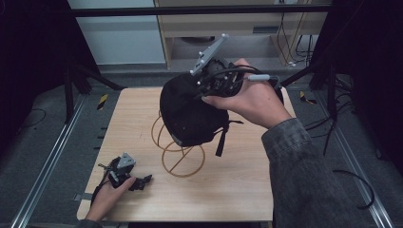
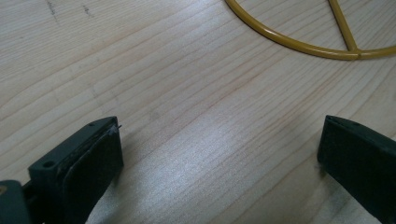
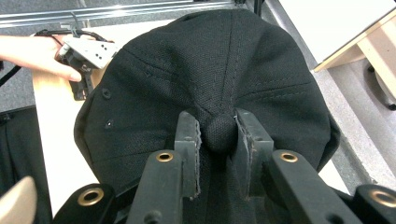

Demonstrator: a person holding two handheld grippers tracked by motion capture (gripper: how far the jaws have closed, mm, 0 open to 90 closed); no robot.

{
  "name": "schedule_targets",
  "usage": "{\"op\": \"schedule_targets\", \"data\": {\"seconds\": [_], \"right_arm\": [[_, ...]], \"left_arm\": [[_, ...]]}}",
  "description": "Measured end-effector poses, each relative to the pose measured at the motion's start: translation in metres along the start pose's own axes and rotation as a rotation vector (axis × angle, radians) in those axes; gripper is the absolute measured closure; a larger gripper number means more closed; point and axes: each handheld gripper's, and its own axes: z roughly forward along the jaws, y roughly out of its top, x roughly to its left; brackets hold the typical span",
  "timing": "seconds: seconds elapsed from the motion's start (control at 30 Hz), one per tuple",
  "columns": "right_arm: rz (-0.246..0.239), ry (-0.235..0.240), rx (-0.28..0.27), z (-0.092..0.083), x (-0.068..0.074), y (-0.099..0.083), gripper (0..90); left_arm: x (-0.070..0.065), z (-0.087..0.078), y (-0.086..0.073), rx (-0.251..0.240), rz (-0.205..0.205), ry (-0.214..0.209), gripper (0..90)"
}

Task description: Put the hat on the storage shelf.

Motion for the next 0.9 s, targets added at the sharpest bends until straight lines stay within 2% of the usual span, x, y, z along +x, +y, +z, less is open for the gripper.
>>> {"op": "schedule_targets", "data": {"seconds": [0.3,0.6,0.9], "right_arm": [[-0.005,0.022,0.026,0.022,-0.002,0.01,73.1],[-0.008,0.038,0.077,0.043,-0.004,0.018,73.1],[-0.015,0.053,0.084,0.053,-0.002,0.022,73.1]], "left_arm": [[0.0,0.0,0.0,-0.001,0.0,0.001,0.0],[0.0,0.0,0.0,0.0,0.0,0.001,0.0],[0.0,0.0,0.0,0.003,0.003,0.001,0.0]]}}
